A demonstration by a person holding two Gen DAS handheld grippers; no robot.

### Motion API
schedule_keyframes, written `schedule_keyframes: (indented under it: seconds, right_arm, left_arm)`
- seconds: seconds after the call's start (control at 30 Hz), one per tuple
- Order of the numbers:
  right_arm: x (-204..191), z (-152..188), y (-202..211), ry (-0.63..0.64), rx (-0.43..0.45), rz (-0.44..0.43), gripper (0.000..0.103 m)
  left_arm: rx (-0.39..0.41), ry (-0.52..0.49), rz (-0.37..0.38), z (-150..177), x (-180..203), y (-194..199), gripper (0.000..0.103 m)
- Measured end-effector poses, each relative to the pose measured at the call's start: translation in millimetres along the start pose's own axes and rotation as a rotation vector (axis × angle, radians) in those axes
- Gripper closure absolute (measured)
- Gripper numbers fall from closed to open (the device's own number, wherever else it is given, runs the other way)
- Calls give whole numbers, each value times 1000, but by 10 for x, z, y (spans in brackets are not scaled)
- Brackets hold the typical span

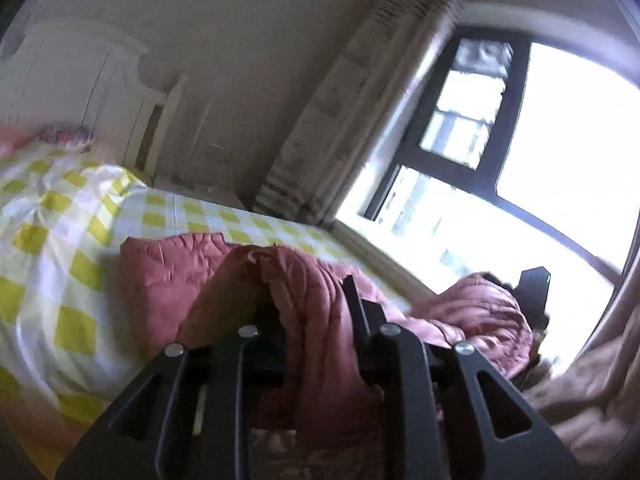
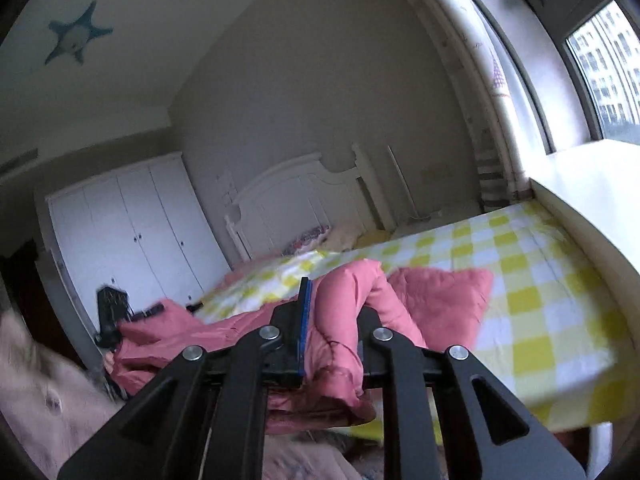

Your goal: Fold large clothes

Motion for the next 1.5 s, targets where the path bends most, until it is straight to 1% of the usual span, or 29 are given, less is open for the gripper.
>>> schedule_keyframes:
  seconds: [0.03,0.07,0.13,0.23,0.27,0.3,0.33,0.37,0.4,0.47,0.5,0.53,0.6,0.67,0.73,0.8,0.87,0.9,0.93,0.97,1.0,1.03,1.07,1.1,1.13,1.23,1.33,1.4,1.5]
  right_arm:
    - [0,-107,-201,14,-8,38,87]
    - [37,-222,-408,1,-20,56,87]
    - [212,-439,-835,-54,-46,100,87]
    - [603,-670,-1547,-152,-93,217,85]
    - [766,-687,-1788,-199,-126,238,82]
    - [1001,-682,-2126,-264,-186,256,62]
    - [1167,-635,-2301,-314,-223,259,30]
    - [1351,-564,-2452,-387,-237,252,14]
    - [1484,-509,-2500,-445,-214,237,4]
    - [1720,-396,-2479,-547,-140,176,4]
    - [1775,-355,-2425,-565,-111,167,4]
    - [1831,-312,-2346,-559,-88,190,4]
    - [1881,-247,-2294,-467,-132,295,4]
    - [1919,-154,-2310,-399,-209,369,4]
    - [1938,-58,-2376,-368,-272,392,4]
    - [1915,2,-2473,-325,-321,399,4]
    - [1834,51,-2544,-252,-362,413,6]
    - [1791,70,-2630,-204,-392,423,14]
    - [1731,109,-2737,-143,-452,459,19]
    - [1715,157,-2795,-115,-491,485,29]
    - [1678,194,-2823,-74,-510,513,57]
    - [1629,192,-2804,-38,-498,535,82]
    - [1544,170,-2755,2,-464,551,87]
    - [1398,105,-2646,38,-404,550,89]
    - [1288,47,-2568,53,-369,539,89]
    - [1045,-179,-2428,71,-297,514,89]
    - [1072,-364,-2571,46,-280,536,89]
    - [1297,-308,-2815,4,-313,588,89]
    - [1712,34,-3108,-85,-408,651,88]
  left_arm:
    - [1,51,12,-54,-100,-46,79]
    - [-2,137,29,-151,-257,-173,79]
    - [2,216,19,-328,-487,-393,79]
    - [-18,275,-93,-688,-877,-914,76]
    - [-43,300,-149,-813,-1060,-1183,70]
    - [-61,317,-199,-892,-1199,-1375,58]
    - [-83,368,-245,-937,-1422,-1610,49]
    - [-96,412,-270,-971,-1583,-1707,27]
    - [-108,472,-315,-972,-1813,-1851,16]
    - [-81,566,-452,-915,-2226,-1962,14]
    - [-55,597,-486,-876,-2377,-1957,13]
    - [-28,633,-503,-818,-2510,-1918,13]
    - [-8,660,-536,-696,-2648,-1826,11]
    - [-27,609,-548,-641,-2676,-1792,11]
    - [-65,530,-544,-629,-2640,-1821,11]
    - [-109,458,-501,-643,-2572,-1932,11]
    - [-160,400,-486,-670,-2494,-2062,11]
    - [-197,354,-492,-682,-2430,-2146,11]
    - [-249,275,-516,-714,-2357,-2290,12]
    - [-284,215,-542,-720,-2281,-2364,14]
    - [-333,131,-573,-720,-2214,-2491,32]
    - [-365,88,-581,-694,-2178,-2543,51]
    - [-405,53,-582,-664,-2134,-2605,95]
    - [-396,43,-586,-663,-2085,-2577,96]
    - [-321,20,-575,-708,-1976,-2479,96]
    - [-182,5,-511,-846,-1708,-2199,97]
    - [-145,73,-492,-1014,-1699,-2152,97]
    - [-161,105,-545,-1059,-1803,-2284,96]
    - [-233,117,-697,-887,-2169,-2675,94]
Point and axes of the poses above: each gripper's, at about its wrist camera, not at the fingertips, and y roughly against the way its jaws point, x to its right, z to its underside, the point moved 2 cm from there along -y, roughly the way its jaws point, and after that the axes turned 3 degrees about x, right-handed, at the moved point
